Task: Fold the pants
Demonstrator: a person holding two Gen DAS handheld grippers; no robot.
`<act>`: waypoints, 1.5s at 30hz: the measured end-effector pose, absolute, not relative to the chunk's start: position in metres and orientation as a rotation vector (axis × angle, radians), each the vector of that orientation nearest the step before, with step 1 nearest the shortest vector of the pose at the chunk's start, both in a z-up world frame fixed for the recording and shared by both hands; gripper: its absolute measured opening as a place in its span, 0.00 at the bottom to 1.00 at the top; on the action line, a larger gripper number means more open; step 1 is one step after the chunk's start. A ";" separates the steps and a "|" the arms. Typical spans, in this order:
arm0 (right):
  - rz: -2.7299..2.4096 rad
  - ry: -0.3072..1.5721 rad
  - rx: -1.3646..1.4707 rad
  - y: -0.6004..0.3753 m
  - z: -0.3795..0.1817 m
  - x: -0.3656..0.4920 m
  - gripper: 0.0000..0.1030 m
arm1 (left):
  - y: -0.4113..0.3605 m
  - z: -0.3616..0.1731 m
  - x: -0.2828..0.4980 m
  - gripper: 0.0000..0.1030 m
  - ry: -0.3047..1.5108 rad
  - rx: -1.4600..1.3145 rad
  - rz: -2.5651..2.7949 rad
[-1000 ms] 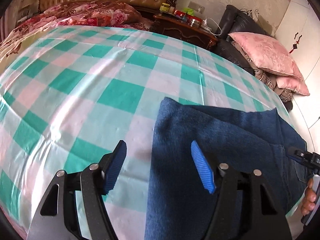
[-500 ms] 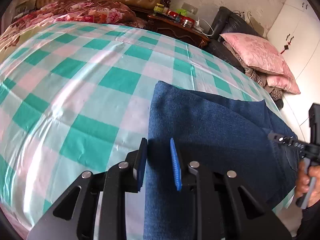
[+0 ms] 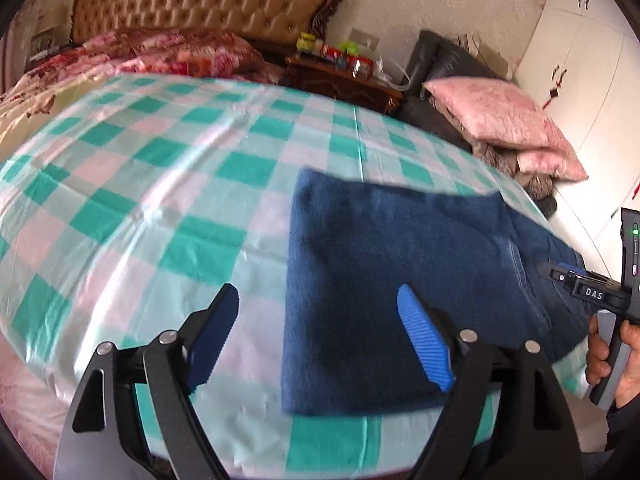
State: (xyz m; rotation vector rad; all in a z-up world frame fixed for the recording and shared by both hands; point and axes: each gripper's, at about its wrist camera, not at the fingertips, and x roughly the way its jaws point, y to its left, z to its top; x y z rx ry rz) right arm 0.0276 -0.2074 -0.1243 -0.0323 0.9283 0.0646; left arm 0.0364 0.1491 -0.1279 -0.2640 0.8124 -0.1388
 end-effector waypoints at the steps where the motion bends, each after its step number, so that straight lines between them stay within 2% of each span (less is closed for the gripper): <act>1: 0.058 0.932 -0.033 -0.207 -0.127 0.024 0.82 | 0.145 -0.129 0.033 0.89 0.821 -0.234 -0.101; 3: 0.037 0.939 -0.026 -0.203 -0.131 0.016 0.85 | 0.138 -0.132 0.027 0.98 0.827 -0.180 -0.087; 8: 0.033 0.761 -0.134 -0.176 -0.110 -0.007 0.85 | 0.131 -0.140 0.015 0.98 0.820 -0.159 -0.171; 12: 0.181 0.738 -0.083 -0.149 -0.094 0.001 0.86 | 0.132 -0.156 0.017 0.98 0.874 -0.207 -0.219; 17: 0.169 0.810 -0.136 -0.119 -0.109 0.034 0.86 | 0.144 -0.156 0.014 0.98 0.866 -0.345 -0.250; 18: 0.159 0.826 -0.161 -0.114 -0.116 0.038 0.86 | 0.148 -0.156 0.011 0.96 0.856 -0.380 -0.259; 20: 0.160 0.866 -0.176 -0.111 -0.128 0.044 0.85 | 0.154 -0.156 0.008 0.85 0.842 -0.407 -0.242; 22: 0.117 0.928 -0.212 -0.109 -0.148 0.046 0.82 | 0.165 -0.158 0.008 0.69 0.830 -0.467 -0.229; 26: 0.101 0.926 -0.189 -0.115 -0.162 0.040 0.82 | 0.172 -0.162 0.010 0.47 0.830 -0.487 -0.209; 27: 0.097 0.928 -0.189 -0.115 -0.163 0.040 0.82 | 0.171 -0.162 0.010 0.38 0.834 -0.467 -0.201; 28: 0.092 0.928 -0.192 -0.114 -0.163 0.040 0.82 | 0.170 -0.162 0.010 0.35 0.836 -0.443 -0.193; 35: 0.064 0.929 -0.222 -0.108 -0.162 0.040 0.83 | 0.155 -0.161 0.005 0.32 0.818 -0.296 -0.169; 45: 0.087 0.909 -0.254 -0.088 -0.143 0.039 0.83 | 0.157 -0.163 0.003 0.31 0.799 -0.275 -0.182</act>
